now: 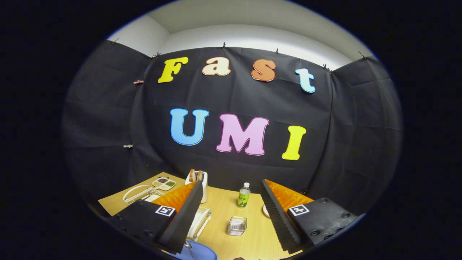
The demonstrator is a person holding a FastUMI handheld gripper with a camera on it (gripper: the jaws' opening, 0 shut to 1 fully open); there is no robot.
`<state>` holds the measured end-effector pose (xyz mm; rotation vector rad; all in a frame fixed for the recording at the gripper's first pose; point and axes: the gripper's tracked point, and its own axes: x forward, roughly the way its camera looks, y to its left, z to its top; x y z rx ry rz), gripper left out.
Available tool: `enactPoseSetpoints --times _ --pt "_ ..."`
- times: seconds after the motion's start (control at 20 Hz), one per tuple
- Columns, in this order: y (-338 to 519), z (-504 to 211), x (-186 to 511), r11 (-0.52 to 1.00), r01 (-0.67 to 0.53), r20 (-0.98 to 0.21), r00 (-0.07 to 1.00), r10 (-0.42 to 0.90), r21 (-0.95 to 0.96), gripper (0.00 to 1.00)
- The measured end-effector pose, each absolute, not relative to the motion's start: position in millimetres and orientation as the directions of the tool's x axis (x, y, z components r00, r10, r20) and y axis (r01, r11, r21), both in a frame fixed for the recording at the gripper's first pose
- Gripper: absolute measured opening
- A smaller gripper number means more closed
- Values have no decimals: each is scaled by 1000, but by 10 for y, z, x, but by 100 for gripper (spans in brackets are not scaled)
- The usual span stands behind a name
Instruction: Take the plate from the dish rack, then take the spoon from the basket and place it into the plate.
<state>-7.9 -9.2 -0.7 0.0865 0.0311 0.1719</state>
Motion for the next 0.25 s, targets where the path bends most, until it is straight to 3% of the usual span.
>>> enactPoseSetpoints --times 0.25 --pt "-110 -38 -76 983 -165 -35 985 168 83 98"
